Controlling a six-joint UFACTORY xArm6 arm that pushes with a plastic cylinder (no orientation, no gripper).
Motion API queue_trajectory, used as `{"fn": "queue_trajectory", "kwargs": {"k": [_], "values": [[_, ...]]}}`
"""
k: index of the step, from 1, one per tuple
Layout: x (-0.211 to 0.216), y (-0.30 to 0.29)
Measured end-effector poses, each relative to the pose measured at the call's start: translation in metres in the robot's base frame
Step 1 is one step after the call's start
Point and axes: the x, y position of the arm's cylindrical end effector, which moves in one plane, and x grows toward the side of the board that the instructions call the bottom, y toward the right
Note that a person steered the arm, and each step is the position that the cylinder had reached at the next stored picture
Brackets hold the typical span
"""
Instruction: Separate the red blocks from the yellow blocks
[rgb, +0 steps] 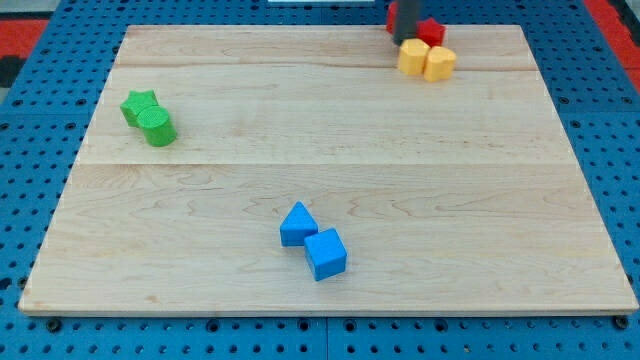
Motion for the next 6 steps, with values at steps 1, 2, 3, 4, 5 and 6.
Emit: {"fn": "queue_trajectory", "kwargs": {"k": [1,2,3,4,5,6], "values": [[0.013,0.041],[0.042,0.062],[0.055,0.019],[0.037,0.028],[0.014,0.030],[0.011,-0.003]]}}
